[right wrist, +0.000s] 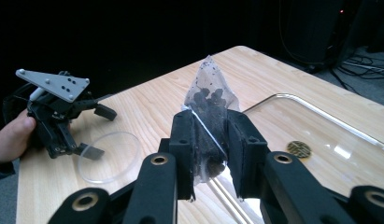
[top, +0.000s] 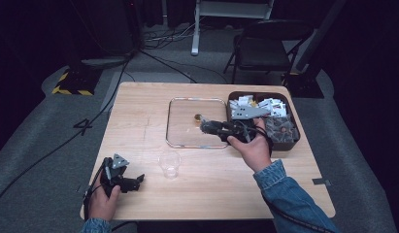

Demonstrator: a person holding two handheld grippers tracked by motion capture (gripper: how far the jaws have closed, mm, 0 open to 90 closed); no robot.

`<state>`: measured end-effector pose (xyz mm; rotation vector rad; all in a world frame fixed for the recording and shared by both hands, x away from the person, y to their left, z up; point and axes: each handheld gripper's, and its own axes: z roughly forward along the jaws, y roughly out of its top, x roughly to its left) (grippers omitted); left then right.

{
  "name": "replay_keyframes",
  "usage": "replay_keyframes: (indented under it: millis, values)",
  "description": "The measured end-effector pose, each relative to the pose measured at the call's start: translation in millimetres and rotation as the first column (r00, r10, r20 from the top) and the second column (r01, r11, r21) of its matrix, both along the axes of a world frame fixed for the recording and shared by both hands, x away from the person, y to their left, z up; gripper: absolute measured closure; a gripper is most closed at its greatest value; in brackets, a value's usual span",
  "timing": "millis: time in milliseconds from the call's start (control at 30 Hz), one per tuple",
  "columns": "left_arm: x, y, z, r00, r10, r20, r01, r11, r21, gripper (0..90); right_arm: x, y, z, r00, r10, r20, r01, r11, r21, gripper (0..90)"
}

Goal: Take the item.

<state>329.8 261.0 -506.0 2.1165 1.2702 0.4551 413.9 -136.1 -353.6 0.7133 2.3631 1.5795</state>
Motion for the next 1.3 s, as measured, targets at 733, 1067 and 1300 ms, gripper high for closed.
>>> replay_keyframes:
  millis: [733,1067,1300]
  values:
    - [0.2,-0.2,0.0,1.0,0.001,-0.001,-0.001,1.0,-0.002,0.0,-26.7,63.9,-26.8,0.9961,0.083,-0.031,-0.083,0.996,-0.018,74.0]
    - [0.2,-0.2,0.0,1.0,0.0,-0.001,0.0,1.0,-0.002,0.1,-32.6,83.7,-43.6,0.9899,0.134,-0.046,-0.135,0.99,-0.028,73.9]
    - [0.2,-0.2,0.0,1.0,0.001,-0.001,-0.001,1.0,-0.002,0.1,-34.4,92.4,-56.1,0.9872,0.148,-0.061,-0.15,0.988,-0.038,73.9]
